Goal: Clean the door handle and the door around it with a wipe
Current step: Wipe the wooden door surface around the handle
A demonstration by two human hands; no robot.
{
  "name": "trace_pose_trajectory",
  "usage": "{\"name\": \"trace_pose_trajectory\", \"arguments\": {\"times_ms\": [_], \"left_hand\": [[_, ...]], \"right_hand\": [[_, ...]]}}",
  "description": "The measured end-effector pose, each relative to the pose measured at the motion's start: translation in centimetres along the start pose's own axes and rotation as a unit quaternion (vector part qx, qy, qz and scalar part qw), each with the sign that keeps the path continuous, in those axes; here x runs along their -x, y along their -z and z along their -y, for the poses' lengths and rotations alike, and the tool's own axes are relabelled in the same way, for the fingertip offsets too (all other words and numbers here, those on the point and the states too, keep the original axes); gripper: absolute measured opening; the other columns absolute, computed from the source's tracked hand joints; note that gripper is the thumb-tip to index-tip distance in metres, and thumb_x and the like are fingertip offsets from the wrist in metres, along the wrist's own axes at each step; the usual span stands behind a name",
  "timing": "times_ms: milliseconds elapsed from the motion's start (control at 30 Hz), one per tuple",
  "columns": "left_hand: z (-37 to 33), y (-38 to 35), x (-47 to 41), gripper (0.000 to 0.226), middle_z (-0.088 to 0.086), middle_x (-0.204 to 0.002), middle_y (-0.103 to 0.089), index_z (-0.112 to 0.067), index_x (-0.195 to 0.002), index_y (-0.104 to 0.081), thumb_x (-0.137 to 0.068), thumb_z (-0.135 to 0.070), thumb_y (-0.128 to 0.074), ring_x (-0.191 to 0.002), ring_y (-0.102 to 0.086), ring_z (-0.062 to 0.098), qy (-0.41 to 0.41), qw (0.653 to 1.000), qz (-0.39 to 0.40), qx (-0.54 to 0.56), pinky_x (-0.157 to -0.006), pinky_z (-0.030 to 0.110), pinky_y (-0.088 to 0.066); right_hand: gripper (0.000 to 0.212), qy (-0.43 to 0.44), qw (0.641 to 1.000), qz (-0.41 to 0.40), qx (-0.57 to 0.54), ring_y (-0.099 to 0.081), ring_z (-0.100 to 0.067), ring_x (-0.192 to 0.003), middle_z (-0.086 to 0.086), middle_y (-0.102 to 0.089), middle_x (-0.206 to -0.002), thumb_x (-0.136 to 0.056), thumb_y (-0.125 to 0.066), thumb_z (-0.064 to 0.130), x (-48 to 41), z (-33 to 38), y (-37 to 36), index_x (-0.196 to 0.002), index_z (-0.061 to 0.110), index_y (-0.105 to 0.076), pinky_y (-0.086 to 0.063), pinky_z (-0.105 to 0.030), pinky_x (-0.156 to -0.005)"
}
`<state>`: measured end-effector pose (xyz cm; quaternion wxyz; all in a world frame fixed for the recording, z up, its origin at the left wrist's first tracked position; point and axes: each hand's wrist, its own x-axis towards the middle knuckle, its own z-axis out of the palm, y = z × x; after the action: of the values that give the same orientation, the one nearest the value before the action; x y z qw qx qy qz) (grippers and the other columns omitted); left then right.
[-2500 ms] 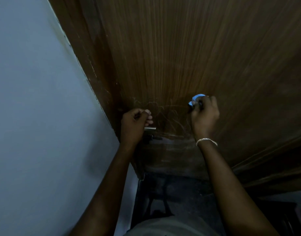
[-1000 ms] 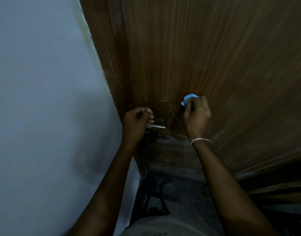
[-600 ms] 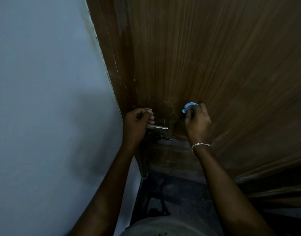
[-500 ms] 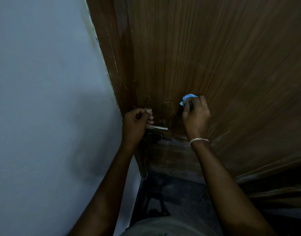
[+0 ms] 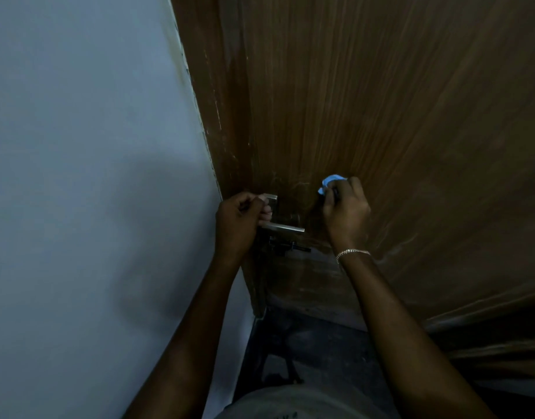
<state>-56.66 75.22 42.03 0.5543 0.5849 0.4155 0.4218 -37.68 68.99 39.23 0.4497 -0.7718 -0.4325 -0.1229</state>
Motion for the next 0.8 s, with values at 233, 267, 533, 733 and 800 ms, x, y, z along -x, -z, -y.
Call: {"name": "trace_pose_trajectory", "arguments": {"times_ms": [233, 267, 533, 733, 800], "left_hand": [[0.0, -0.2, 0.1, 0.018, 0.003, -0.08, -0.074, -0.005, -0.095, -0.073, -0.096, -0.017, -0.06, -0.068, -0.071, 0.008, 0.001, 1.0, -0.007, -0.008, -0.061, 0.013, -0.054], [0.0, -0.2, 0.2, 0.018, 0.003, -0.079, -0.074, -0.005, -0.095, -0.073, -0.096, -0.017, -0.06, -0.068, -0.071, 0.008, 0.001, 1.0, -0.006, -0.009, -0.061, 0.014, -0.054], [0.0, 0.8, 0.1, 0.017, 0.009, -0.083, -0.074, -0.008, -0.093, -0.073, -0.096, -0.018, -0.059, -0.072, -0.071, 0.014, 0.0, 1.0, -0.009, -0.004, -0.064, 0.017, -0.056], [0.1, 0.6, -0.1, 0.018, 0.008, -0.082, -0.074, -0.01, -0.091, -0.073, -0.096, -0.02, -0.059, -0.074, -0.071, 0.018, 0.005, 1.0, -0.014, -0.009, -0.065, 0.02, -0.056], [0.1, 0.6, -0.1, 0.017, 0.006, -0.082, -0.074, -0.012, -0.09, -0.073, -0.096, -0.021, -0.059, -0.073, -0.071, 0.017, 0.005, 1.0, -0.012, -0.011, -0.066, 0.021, -0.056]], "right_hand": [[0.011, 0.08, 0.994, 0.069, -0.001, -0.061, -0.019, -0.071, -0.008, -0.056, -0.105, -0.091, -0.061, 0.005, 0.4, 1.8, -3.7, -0.101, 0.007, -0.061, -0.049, -0.024, -0.055], [0.014, 0.077, 0.993, 0.09, 0.011, -0.063, -0.022, -0.073, -0.009, -0.056, -0.108, -0.09, -0.062, 0.003, 1.1, 1.1, -3.9, -0.103, 0.006, -0.061, -0.051, -0.026, -0.057], [0.002, 0.019, 0.999, 0.025, -0.021, -0.059, -0.011, -0.077, -0.006, -0.058, -0.105, -0.093, -0.062, 0.009, -0.5, 1.6, -1.8, -0.094, 0.01, -0.063, -0.048, -0.02, -0.064], [0.018, 0.101, 0.992, 0.081, -0.008, -0.052, -0.005, -0.072, -0.005, -0.055, -0.11, -0.09, -0.063, 0.007, -0.2, 4.6, -5.0, -0.107, 0.01, -0.059, -0.037, -0.006, -0.055], [0.027, 0.109, 0.987, 0.12, 0.014, -0.053, -0.006, -0.074, -0.006, -0.055, -0.114, -0.088, -0.066, 0.006, 1.4, 3.5, -5.5, -0.113, 0.009, -0.058, -0.047, -0.013, -0.055]]}}
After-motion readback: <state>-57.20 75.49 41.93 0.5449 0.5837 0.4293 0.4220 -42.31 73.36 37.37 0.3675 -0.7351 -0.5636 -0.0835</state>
